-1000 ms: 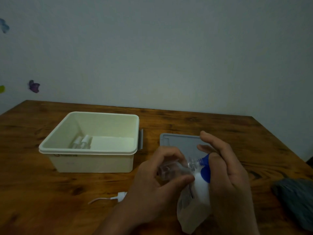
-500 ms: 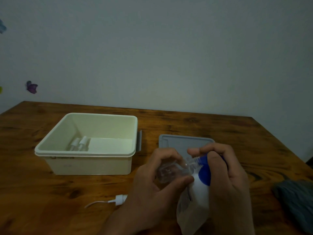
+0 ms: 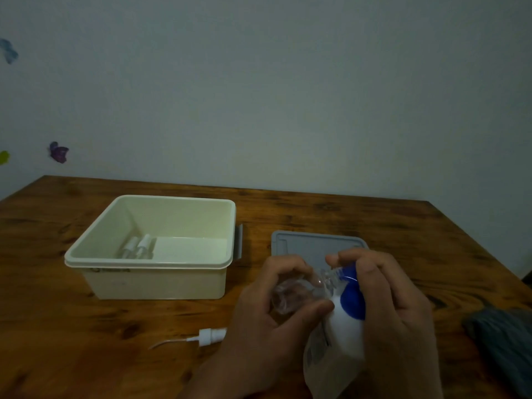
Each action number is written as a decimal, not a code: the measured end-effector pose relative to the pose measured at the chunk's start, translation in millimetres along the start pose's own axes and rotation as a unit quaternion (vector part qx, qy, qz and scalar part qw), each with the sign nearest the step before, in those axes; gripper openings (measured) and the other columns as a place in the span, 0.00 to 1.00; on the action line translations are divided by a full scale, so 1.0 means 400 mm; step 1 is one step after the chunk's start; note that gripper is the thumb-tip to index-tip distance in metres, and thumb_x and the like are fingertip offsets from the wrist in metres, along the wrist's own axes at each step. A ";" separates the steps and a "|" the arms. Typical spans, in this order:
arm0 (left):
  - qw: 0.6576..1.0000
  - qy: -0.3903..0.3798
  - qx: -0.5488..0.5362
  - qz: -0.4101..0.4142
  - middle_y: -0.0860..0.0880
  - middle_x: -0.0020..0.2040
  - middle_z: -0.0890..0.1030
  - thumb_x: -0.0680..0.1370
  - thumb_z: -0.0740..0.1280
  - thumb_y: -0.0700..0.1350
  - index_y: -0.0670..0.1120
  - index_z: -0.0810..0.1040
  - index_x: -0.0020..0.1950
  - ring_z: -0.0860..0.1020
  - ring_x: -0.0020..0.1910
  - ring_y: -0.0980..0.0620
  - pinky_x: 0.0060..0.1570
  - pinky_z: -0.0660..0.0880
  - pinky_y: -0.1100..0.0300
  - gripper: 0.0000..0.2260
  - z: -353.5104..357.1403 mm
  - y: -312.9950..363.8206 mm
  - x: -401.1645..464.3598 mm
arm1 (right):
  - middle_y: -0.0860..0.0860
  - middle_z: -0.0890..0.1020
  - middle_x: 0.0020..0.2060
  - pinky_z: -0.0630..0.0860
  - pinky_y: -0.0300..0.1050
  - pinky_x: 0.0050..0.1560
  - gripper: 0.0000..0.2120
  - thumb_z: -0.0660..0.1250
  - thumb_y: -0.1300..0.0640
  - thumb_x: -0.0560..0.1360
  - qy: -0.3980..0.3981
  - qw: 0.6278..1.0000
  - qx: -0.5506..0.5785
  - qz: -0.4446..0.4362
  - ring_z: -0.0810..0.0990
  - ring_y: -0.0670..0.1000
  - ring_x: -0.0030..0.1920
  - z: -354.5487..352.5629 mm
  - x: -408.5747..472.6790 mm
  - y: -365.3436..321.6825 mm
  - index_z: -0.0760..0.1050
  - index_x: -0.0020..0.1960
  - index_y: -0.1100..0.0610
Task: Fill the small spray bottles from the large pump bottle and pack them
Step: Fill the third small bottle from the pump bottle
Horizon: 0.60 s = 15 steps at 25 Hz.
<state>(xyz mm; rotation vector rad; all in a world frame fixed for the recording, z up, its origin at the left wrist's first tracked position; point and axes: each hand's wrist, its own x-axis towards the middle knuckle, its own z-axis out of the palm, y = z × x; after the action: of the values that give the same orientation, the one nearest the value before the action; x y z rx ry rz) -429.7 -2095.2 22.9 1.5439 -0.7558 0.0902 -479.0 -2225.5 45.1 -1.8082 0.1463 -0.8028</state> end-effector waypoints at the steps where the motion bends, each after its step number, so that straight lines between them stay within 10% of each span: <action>1: 1.000 0.003 0.001 0.004 0.68 0.54 0.75 0.68 0.77 0.43 0.67 0.71 0.51 0.77 0.52 0.65 0.44 0.75 0.73 0.24 0.000 -0.003 -0.001 | 0.40 0.82 0.46 0.74 0.31 0.45 0.15 0.53 0.41 0.69 0.002 1.000 0.006 -0.005 0.80 0.41 0.49 0.005 0.001 0.003 0.76 0.45 0.42; 15: 0.999 -0.004 -0.024 -0.026 0.68 0.53 0.76 0.70 0.75 0.39 0.68 0.71 0.50 0.78 0.51 0.64 0.44 0.76 0.71 0.25 0.004 0.002 -0.007 | 0.40 0.83 0.46 0.76 0.34 0.45 0.19 0.56 0.32 0.69 0.007 1.000 0.005 -0.016 0.81 0.42 0.48 0.006 -0.004 0.003 0.77 0.46 0.42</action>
<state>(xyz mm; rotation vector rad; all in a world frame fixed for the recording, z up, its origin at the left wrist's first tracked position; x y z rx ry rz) -432.9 -2095.4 21.8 1.5186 -0.7192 0.0280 -478.5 -2223.5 43.0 -1.8002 0.1235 -0.8378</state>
